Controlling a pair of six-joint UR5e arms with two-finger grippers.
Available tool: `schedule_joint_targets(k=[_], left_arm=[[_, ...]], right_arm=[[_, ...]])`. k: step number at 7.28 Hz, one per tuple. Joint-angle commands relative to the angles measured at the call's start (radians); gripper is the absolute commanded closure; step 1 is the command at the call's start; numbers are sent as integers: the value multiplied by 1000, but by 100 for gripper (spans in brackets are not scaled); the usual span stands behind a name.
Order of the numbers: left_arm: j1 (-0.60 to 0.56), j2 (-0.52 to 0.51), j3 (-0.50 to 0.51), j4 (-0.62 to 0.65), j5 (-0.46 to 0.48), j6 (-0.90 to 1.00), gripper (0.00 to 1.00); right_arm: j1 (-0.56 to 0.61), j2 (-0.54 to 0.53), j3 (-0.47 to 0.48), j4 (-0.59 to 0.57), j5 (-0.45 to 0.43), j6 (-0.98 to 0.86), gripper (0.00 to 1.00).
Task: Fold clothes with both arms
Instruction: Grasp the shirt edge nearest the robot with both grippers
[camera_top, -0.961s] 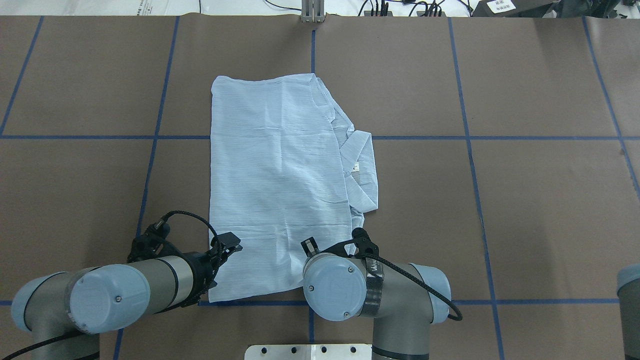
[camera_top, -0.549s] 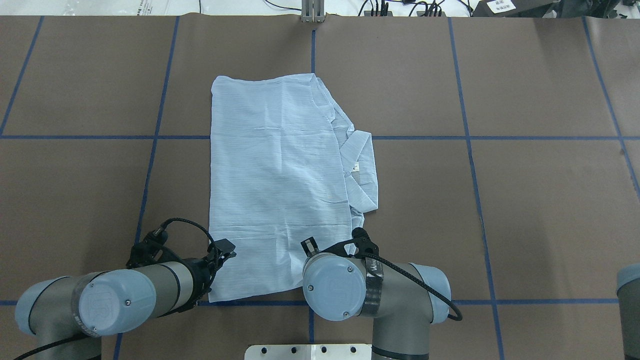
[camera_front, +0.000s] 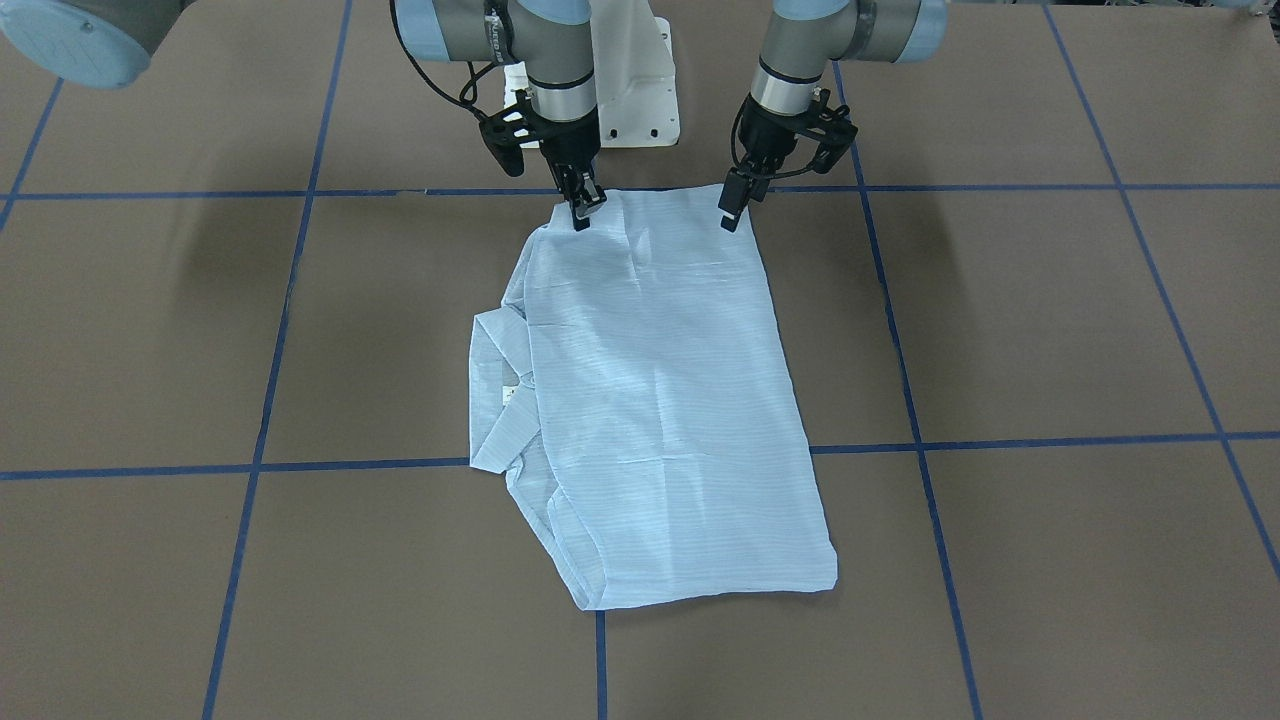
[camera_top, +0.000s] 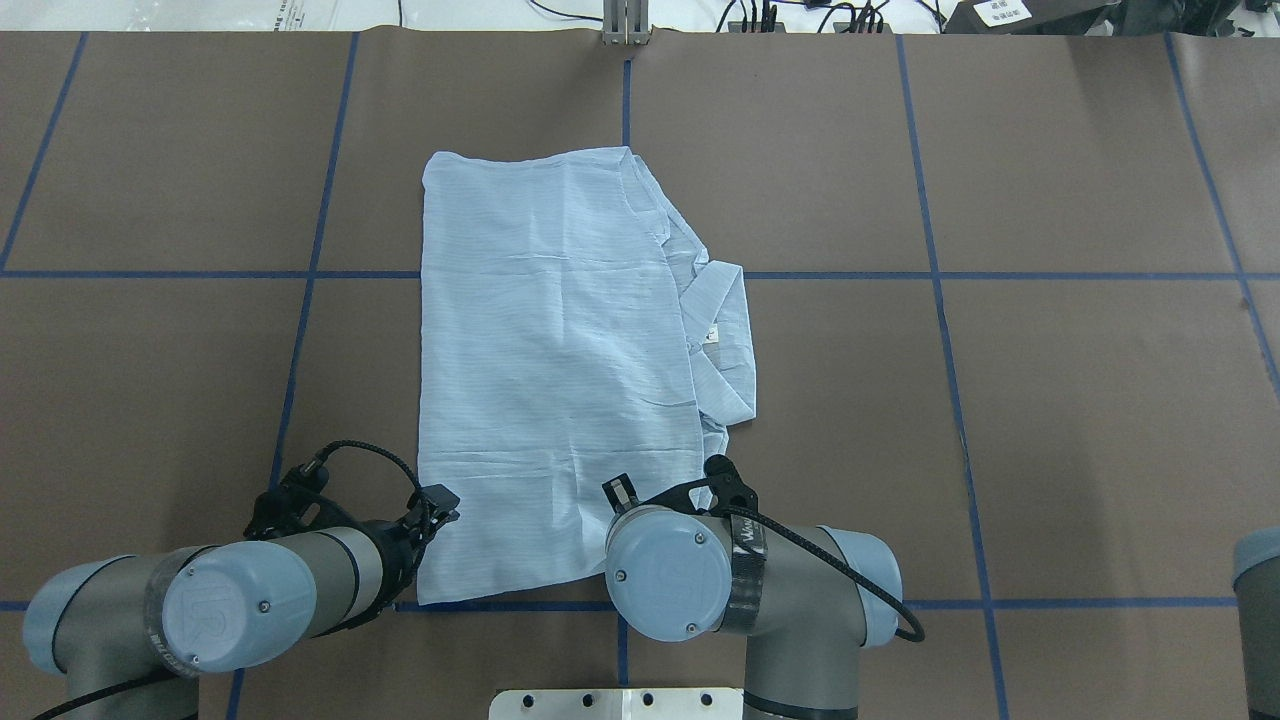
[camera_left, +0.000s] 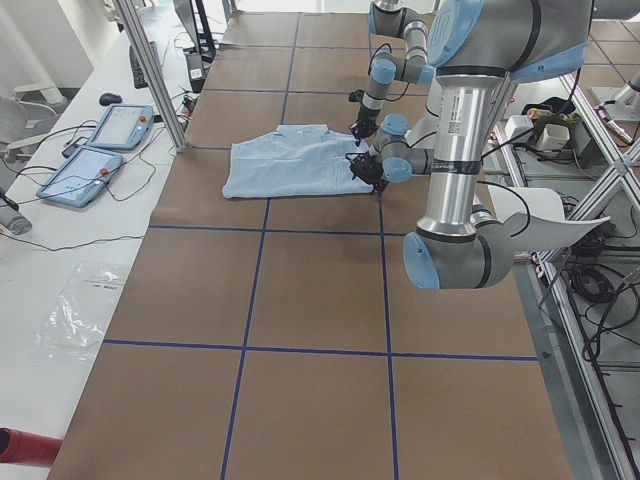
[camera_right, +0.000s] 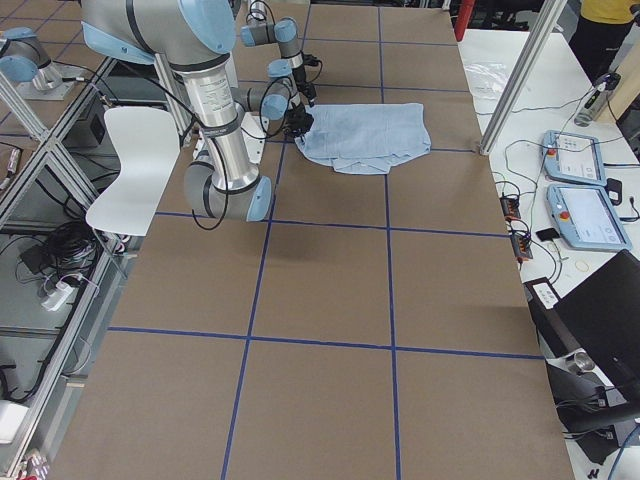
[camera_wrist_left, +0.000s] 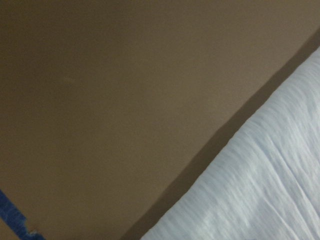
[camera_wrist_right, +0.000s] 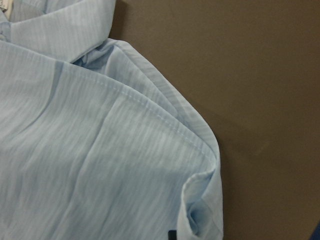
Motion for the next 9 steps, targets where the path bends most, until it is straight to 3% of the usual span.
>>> schedule_joint_targets(k=[1,3,4,5,7,9], left_arm=[[19,0,-1,6,0,-4,11],[63,3,3,6,0,-47,21],[63,2,3,6,0,-67,51],[54,2,-4,8,0,-68,100],[24,-1,-7,6,0,-59,100],[19,-3,-94,46,-6,-55,100]], right_arm=[[0,2,0,0,0,0,100],[1,2,3,0,0,0,100],[0,3,3,0,-2,2,100],[0,3,6,0,-2,2,100],[0,3,6,0,0,2,100],[1,0,20,-6,0,2,100]])
